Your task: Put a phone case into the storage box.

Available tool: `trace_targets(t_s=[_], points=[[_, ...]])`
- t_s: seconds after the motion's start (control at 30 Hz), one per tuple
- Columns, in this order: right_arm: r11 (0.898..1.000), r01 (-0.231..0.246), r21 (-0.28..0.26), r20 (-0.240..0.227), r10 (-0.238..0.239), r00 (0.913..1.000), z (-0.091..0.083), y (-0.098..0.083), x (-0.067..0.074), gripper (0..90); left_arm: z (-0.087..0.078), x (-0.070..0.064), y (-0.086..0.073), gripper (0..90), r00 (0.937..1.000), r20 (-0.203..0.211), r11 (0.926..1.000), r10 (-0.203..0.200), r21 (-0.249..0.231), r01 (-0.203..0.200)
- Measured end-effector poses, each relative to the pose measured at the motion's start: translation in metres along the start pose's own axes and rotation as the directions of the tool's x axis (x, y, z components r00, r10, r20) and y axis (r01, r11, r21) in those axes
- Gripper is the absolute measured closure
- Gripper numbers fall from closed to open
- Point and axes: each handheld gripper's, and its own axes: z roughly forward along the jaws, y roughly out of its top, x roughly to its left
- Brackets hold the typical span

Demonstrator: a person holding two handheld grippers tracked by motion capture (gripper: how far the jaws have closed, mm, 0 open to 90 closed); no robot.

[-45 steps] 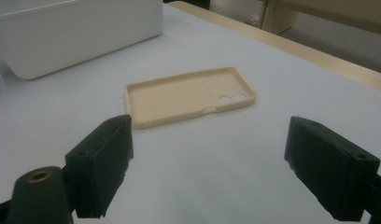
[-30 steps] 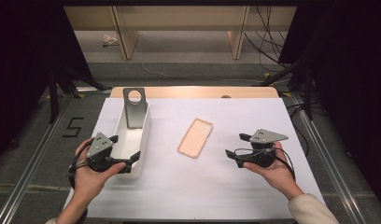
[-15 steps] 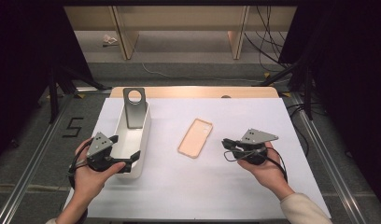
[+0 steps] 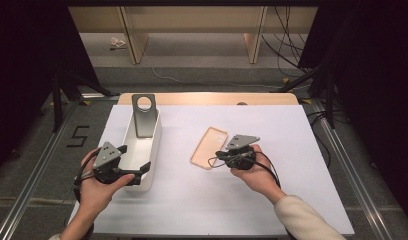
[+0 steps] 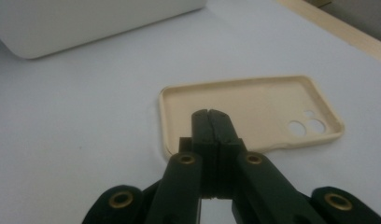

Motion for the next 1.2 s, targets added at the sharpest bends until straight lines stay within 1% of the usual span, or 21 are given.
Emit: trace_targets(t_s=[0.1, 0.27, 0.47, 0.5, 0.57, 0.7, 0.83, 0.9, 1.2], points=[[1.000, 0.006, 0.030, -0.004, -0.006, 1.0000, 0.014, 0.004, 0.002, 90.0, 0.000, 0.000, 0.000, 1.5, 1.0000, 0.000, 1.0000, -0.001, -0.001, 0.001], [0.998, 0.001, 0.068, 0.000, -0.001, 1.0000, 0.030, 0.009, 0.005, 90.0, 0.000, 0.001, -0.001, 1.5, 1.0000, 0.000, 1.0000, -0.001, 0.002, 0.001], [0.992, 0.002, 0.123, -0.008, -0.001, 1.0000, 0.049, 0.010, 0.006, 90.0, 0.000, 0.000, 0.000, 1.5, 1.0000, 0.001, 1.0000, -0.003, 0.000, 0.003], [0.991, 0.003, 0.133, -0.006, -0.002, 1.0000, 0.051, 0.010, 0.006, 90.0, 0.000, 0.000, 0.000, 1.5, 1.0000, 0.004, 1.0000, 0.000, -0.001, 0.000], [0.989, -0.003, 0.146, -0.023, 0.006, 0.9997, 0.051, 0.010, 0.005, 90.0, 0.000, 0.000, 0.000, 1.5, 1.0000, 0.007, 1.0000, 0.002, -0.003, -0.002], [0.988, -0.006, 0.156, -0.018, 0.008, 0.9998, 0.050, 0.009, 0.004, 90.0, 0.001, 0.000, -0.001, 1.5, 1.0000, 0.005, 1.0000, -0.001, 0.003, 0.001], [0.985, 0.002, 0.172, -0.020, 0.001, 0.9998, 0.053, 0.007, 0.004, 89.8, 0.000, 0.000, 0.000, 1.5, 1.0000, 0.003, 1.0000, 0.005, -0.001, -0.005], [0.983, 0.000, 0.185, -0.017, 0.003, 0.9999, 0.054, 0.007, 0.005, 89.8, 0.000, 0.000, 0.000, 1.5, 1.0000, 0.004, 1.0000, 0.003, 0.000, -0.003], [0.973, 0.018, 0.230, -0.023, -0.013, 0.9996, 0.057, 0.004, 0.006, 90.0, 0.002, 0.000, -0.001, 1.5, 0.9999, 0.010, 0.9999, 0.013, -0.007, -0.013]])
